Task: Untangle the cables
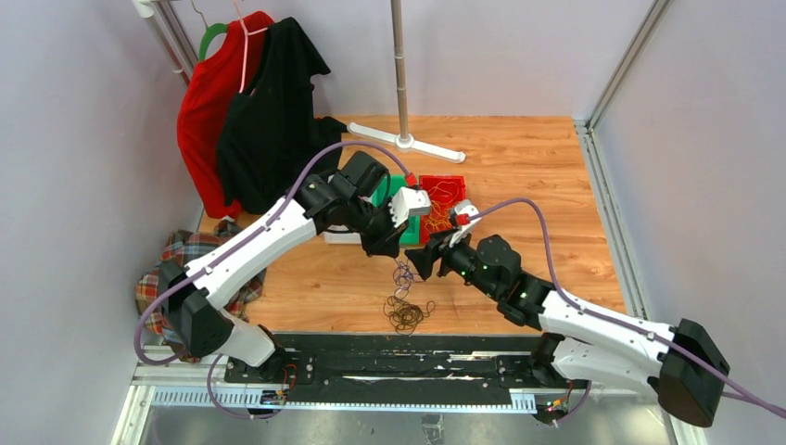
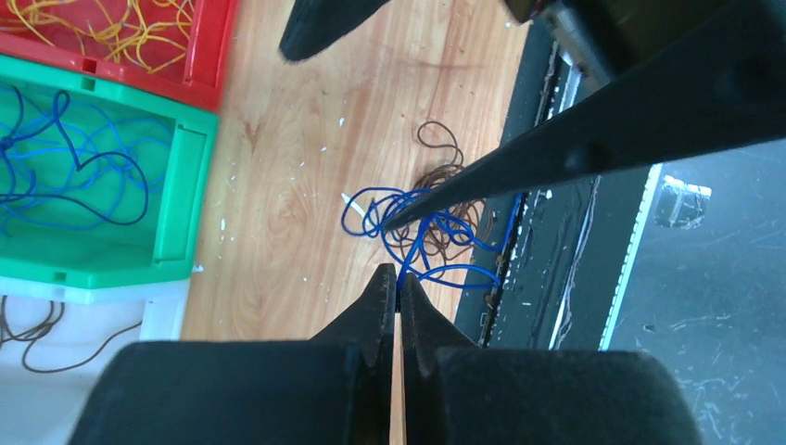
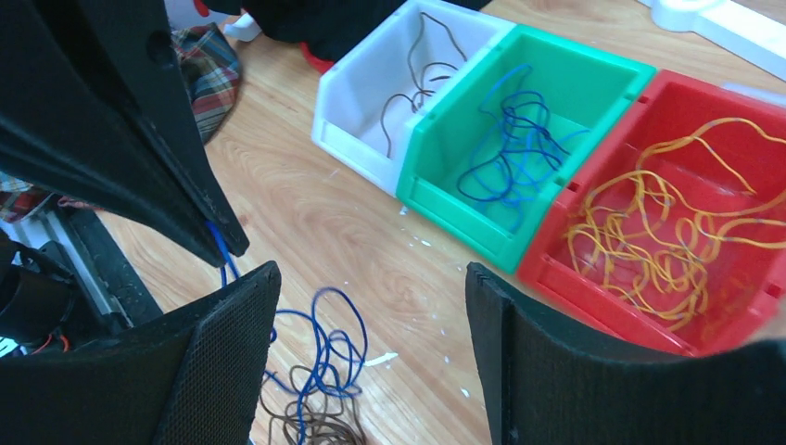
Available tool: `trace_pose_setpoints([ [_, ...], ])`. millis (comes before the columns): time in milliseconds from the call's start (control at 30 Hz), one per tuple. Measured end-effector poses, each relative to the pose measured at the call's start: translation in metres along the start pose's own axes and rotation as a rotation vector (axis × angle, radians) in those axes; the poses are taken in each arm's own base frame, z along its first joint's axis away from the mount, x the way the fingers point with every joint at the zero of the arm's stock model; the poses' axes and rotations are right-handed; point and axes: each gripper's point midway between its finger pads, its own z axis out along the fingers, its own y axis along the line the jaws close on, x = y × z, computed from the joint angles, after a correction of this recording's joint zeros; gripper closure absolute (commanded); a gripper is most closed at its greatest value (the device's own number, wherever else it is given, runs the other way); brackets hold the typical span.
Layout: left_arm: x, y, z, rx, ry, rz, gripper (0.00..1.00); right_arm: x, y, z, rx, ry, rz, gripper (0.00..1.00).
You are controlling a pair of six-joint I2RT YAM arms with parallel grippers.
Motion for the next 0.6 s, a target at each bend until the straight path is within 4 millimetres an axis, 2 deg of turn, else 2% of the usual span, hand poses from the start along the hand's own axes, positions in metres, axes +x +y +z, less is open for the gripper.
trace_pose_setpoints([
  [233, -0.013, -0.013, -0.025, 0.010, -0.052, 0.083, 0.99, -0.003, 0.028, 0.026, -0.061, 0.014, -0.016, 0.27],
  [600, -0.025, -0.025, -0.045, 0.021, -0.090, 0.135, 0.99, 0.003, 0.032, 0.040, -0.040, 0.014, 0.016, 0.33],
])
